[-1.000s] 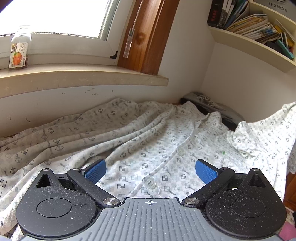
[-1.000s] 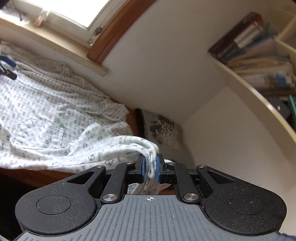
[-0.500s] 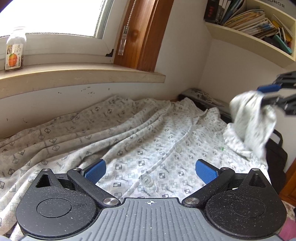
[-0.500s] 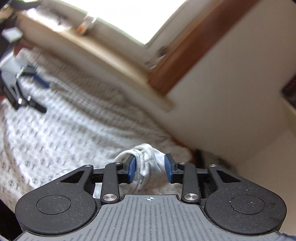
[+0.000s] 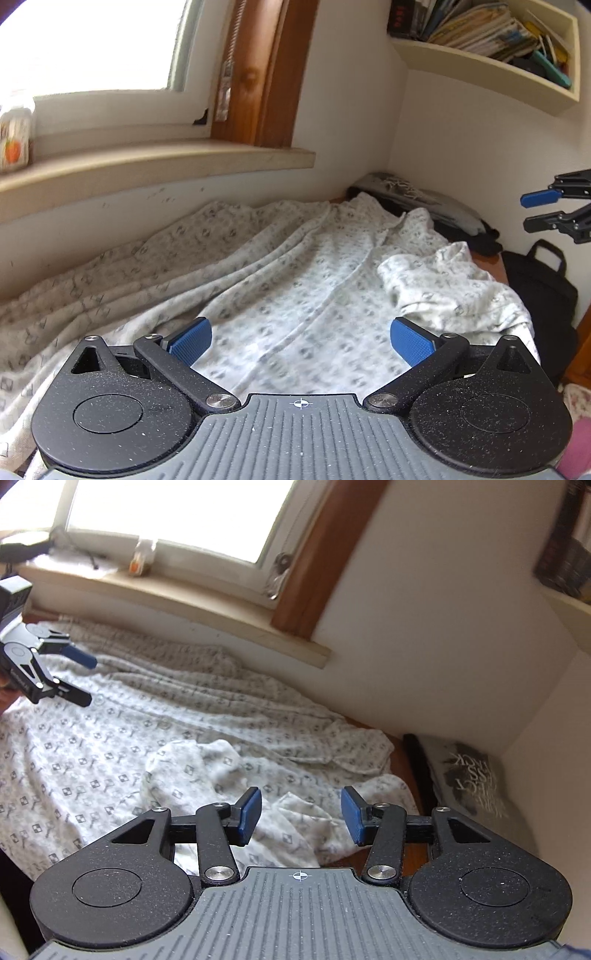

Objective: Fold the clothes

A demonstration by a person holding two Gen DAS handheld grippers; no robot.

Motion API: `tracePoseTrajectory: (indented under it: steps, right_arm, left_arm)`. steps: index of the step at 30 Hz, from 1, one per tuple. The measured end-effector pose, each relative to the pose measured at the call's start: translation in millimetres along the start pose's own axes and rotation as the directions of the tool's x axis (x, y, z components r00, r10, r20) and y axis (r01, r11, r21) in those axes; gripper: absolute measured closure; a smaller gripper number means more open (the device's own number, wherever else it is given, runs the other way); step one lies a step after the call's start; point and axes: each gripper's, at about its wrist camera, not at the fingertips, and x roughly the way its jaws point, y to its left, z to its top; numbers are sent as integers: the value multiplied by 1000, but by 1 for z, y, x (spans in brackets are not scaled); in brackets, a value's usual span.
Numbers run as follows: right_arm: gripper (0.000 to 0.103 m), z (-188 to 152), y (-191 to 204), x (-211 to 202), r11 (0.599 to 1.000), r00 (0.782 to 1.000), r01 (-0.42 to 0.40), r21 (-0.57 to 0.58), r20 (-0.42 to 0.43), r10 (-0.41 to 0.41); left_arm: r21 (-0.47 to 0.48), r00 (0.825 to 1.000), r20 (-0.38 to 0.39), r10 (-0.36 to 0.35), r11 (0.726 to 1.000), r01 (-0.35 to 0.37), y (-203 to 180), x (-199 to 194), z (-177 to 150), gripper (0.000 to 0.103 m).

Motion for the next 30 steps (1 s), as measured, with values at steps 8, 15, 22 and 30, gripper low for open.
tracePoseTrajectory:
  steps: [8, 15, 22, 30]
  right_arm:
    - [76, -35, -35, 4, 990, 993, -28, 139, 121, 11]
    - [75, -61, -55, -17, 988, 987, -16, 156, 159, -10]
    - [73, -77, -65, -28, 983, 985, -14, 183, 174, -18]
    - [73, -87, -67, -17, 973, 986, -29, 228, 168, -10]
  left_arm:
    - [208, 988, -83, -129, 967, 144, -112, 31, 36, 63]
    - [351, 970, -185, -155, 912, 213, -214, 98, 34, 63]
    - [480, 966, -238, -98, 853, 204, -263, 140, 10, 34]
    - [532, 972, -219, -84, 825, 191, -265, 144, 7, 84]
